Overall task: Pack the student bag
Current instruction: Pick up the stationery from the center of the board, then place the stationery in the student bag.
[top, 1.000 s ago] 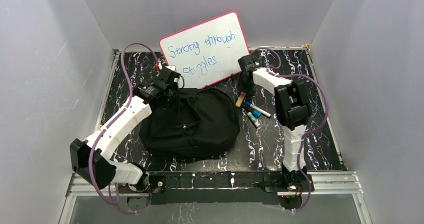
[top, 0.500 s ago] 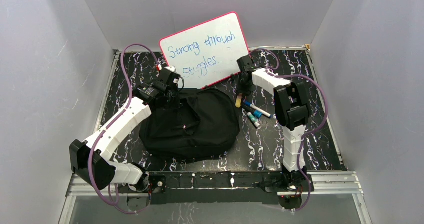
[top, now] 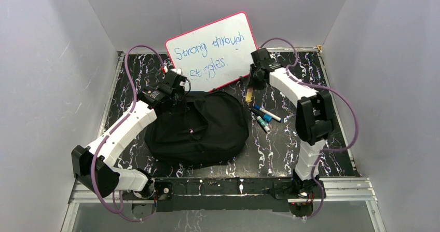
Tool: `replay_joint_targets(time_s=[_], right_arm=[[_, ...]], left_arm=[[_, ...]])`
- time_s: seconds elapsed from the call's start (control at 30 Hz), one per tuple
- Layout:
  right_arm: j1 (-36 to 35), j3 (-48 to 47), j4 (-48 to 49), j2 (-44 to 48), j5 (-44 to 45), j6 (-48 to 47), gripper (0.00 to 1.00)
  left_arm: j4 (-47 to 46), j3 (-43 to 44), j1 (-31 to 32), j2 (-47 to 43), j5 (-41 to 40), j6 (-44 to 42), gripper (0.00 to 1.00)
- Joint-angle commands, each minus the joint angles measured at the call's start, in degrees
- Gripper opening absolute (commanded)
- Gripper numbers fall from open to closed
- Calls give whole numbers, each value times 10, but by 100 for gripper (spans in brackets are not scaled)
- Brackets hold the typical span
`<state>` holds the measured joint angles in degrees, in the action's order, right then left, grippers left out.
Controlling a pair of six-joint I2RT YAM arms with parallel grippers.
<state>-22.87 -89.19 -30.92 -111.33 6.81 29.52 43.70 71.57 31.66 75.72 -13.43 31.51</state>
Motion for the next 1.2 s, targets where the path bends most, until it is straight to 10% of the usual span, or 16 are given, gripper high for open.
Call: replay_joint_targets(time_s=[0.0,0.37,1.17], right_arm=[[3,-16,-20,79,63,-32,20],[-50,37,57,185,-176,-2,18],[-260,310,583,252,-48,145,10]], left_arm=[[-13,-1,-3,-28,-9,-3,0],[-17,9,-3,-18,0,-4,0],[-18,15,-3,-21,24,4,0]])
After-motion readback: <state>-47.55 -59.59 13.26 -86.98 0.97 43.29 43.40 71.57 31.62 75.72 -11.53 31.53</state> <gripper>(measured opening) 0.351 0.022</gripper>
